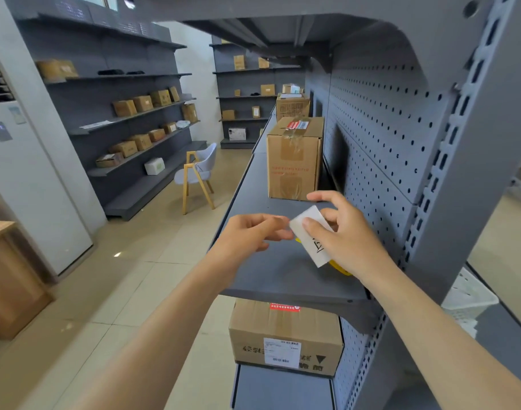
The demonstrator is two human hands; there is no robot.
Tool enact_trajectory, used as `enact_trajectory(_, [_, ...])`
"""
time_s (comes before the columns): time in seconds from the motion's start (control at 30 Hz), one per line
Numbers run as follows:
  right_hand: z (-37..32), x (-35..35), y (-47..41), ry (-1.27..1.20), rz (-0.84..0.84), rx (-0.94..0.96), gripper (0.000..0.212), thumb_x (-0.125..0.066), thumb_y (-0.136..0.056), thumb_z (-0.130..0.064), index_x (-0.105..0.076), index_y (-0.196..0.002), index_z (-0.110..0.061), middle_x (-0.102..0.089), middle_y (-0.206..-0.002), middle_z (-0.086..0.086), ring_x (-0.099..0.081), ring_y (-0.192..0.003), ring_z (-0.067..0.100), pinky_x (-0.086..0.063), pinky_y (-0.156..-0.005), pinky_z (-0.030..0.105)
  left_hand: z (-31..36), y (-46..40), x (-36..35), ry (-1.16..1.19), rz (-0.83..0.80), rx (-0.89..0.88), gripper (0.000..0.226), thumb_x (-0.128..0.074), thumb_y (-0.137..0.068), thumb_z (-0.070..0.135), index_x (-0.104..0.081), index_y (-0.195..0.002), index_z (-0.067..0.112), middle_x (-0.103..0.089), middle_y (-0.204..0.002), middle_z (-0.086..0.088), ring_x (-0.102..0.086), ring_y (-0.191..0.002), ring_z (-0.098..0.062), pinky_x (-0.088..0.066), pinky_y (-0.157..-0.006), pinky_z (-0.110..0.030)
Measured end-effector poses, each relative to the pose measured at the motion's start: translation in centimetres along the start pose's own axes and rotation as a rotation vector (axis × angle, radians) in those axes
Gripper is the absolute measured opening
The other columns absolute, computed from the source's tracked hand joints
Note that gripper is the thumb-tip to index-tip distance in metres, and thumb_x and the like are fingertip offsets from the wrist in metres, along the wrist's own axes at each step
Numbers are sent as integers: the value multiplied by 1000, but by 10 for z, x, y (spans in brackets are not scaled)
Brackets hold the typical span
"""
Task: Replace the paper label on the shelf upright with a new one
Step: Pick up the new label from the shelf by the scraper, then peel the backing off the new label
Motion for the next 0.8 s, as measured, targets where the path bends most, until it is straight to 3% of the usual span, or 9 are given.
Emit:
enact_trajectory(0.1, [-13, 5, 6, 61, -13, 71, 34, -63, -96, -24, -52, -123, -43, -78, -92, -11, -70, -82, 12, -53, -70, 32, 9, 6, 8, -50, -32, -32, 19, -61, -95, 25, -80, -95, 20, -81, -90, 2, -73, -93, -3, -53, -91, -29])
enact_trajectory(0.23, [-24, 8, 15, 150, -21, 105, 33, -59, -90, -37, -48, -113, -57, -77, -90, -19, -64, -104, 22, -48, -98, 52, 17, 15, 11, -124, -74, -70, 21, -63, -93, 22, -82, -83, 22, -81, -90, 3, -73, -92, -8, -57, -91, -31])
enact_trajectory(0.37, [-31, 9, 21, 157, -55, 124, 32, -56, -87, -44, -45, -109, -65, -76, -90, -26, -61, -109, 27, -48, -97, 55, 23, 21, 11, -173, -65, -107, 19, -65, -89, 19, -82, -79, 20, -81, -86, 5, -72, -85, -3, -57, -86, -27])
enact_trajectory(0.43, [-34, 11, 25, 150, -81, 138, 32, -57, -89, -44, -46, -113, -62, -76, -92, -27, -64, -105, 25, -50, -96, 53, 25, 24, 11, -160, -74, -120, 21, -65, -90, 16, -82, -79, 17, -81, -86, 5, -71, -82, -1, -57, -83, -25])
enact_trajectory(0.57, [-40, 16, 29, 18, -127, 159, 33, -64, -97, -28, -53, -123, -46, -80, -95, -12, -73, -84, 8, -54, -77, 30, 26, 33, 14, -49, -155, -163, 23, -65, -94, 14, -82, -79, 17, -81, -92, -4, -72, -85, -6, -53, -74, -20])
enact_trajectory(0.67, [-44, 16, 34, 11, -89, 224, 32, -68, -95, -30, -55, -123, -37, -79, -99, -8, -72, -94, 11, -56, -85, 31, 28, 42, 13, 61, -208, -226, 18, -66, -91, 24, -82, -83, 21, -80, -88, -3, -71, -88, -8, -54, -74, -21])
enact_trajectory(0.73, [-46, 15, 36, 45, -19, 277, 32, -73, -91, -32, -57, -119, -35, -73, -106, -13, -69, -97, 8, -55, -90, 30, 28, 44, 12, 96, -211, -263, 19, -62, -94, 20, -80, -88, 18, -79, -86, 0, -73, -89, -10, -58, -82, -27])
enact_trajectory(0.8, [-51, 14, 40, 114, 86, 363, 28, -76, -88, -32, -60, -111, -32, -64, -109, -16, -64, -98, 8, -53, -86, 24, 29, 46, 10, 100, -191, -301, 20, -58, -98, 14, -77, -92, 12, -78, -85, 0, -74, -88, -11, -60, -89, -34])
Point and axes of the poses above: each hand's wrist, its own y-axis away from the middle knuckle, its own x-axis out of the back of the hand, z = x × y, the point moved 2 cm from there along -y, towards the middle knuckle
